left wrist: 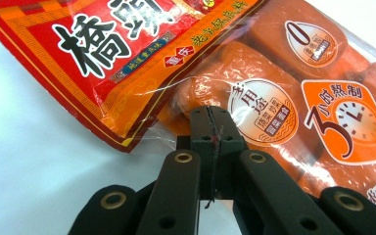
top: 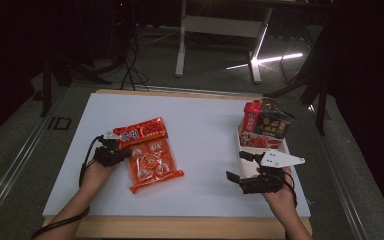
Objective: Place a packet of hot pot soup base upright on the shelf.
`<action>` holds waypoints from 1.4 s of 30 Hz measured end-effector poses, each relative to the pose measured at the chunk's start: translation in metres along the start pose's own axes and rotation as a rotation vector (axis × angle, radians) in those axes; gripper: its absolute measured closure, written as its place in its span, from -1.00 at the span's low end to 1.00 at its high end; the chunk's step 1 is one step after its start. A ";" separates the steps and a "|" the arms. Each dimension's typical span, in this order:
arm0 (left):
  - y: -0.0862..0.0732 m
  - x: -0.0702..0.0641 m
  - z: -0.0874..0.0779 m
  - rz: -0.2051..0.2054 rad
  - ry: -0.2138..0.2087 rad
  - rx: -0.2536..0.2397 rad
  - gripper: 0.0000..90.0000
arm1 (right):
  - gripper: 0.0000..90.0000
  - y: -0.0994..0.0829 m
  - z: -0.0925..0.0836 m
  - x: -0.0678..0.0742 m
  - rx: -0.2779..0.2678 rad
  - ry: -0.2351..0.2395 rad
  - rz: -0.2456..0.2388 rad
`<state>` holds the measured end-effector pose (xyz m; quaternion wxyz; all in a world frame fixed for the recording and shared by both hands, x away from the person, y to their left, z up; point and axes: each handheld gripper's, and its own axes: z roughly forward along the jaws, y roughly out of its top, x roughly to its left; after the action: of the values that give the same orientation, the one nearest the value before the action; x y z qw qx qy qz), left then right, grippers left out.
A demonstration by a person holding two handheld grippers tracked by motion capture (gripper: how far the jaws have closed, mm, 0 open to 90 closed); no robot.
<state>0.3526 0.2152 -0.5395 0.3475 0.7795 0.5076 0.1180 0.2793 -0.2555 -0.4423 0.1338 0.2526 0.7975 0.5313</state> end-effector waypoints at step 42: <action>0.031 -0.118 0.053 0.216 -0.217 0.058 1.00 | -0.67 -0.002 -0.007 -0.001 -0.006 -0.010 0.006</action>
<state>0.3489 0.0821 -0.5373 0.3628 0.8476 0.3834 0.0550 0.2764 -0.2621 -0.4418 0.1369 0.2573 0.7945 0.5327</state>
